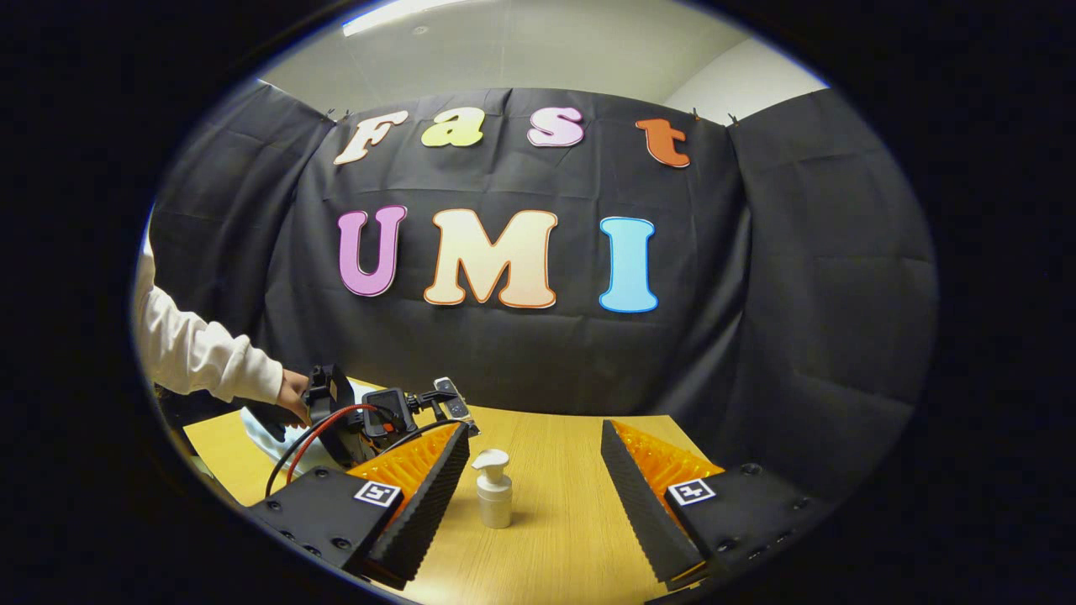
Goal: First open the suitcase, pack the skin care products into it, and then close the suitcase.
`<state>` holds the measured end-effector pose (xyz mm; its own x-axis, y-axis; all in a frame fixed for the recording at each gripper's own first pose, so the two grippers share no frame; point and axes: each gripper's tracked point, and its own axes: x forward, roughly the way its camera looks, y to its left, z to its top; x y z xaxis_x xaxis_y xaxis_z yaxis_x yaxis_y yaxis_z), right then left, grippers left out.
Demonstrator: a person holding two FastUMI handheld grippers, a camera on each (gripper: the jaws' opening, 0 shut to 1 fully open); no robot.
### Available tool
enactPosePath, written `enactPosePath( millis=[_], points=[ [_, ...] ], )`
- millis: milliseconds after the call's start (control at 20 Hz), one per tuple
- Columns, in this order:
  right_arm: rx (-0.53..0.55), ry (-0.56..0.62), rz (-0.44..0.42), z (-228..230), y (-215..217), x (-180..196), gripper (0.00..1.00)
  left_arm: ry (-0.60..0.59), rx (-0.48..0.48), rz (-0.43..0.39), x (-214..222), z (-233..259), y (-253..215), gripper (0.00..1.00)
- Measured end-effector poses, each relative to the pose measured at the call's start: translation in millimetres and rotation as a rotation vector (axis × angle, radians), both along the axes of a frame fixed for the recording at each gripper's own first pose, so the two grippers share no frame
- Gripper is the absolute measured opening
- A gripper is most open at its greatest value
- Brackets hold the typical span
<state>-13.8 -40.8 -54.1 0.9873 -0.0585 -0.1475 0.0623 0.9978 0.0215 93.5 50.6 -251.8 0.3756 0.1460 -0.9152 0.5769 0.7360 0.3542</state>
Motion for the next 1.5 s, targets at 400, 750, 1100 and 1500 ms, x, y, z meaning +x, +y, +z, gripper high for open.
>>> enactPosePath(
  millis=[400, 750, 1100, 1500],
  points=[
    [-0.005, -0.001, 0.009, 0, 3, 0, 0.99, -0.051, -0.050, 0.039, 2, 5, -6, 0.07],
    [0.002, -0.003, 0.054, 3, 21, 4, 0.99, -0.208, -0.112, 0.083, 18, 23, -20, 0.06],
    [0.019, -0.033, 0.107, 17, 44, 8, 0.99, -0.430, -0.189, 0.183, 35, 43, -24, 0.06],
    [0.030, -0.071, 0.216, 32, 96, 11, 0.99, -0.720, -0.193, 0.394, 36, 59, -2, 0.06]
  ],
)
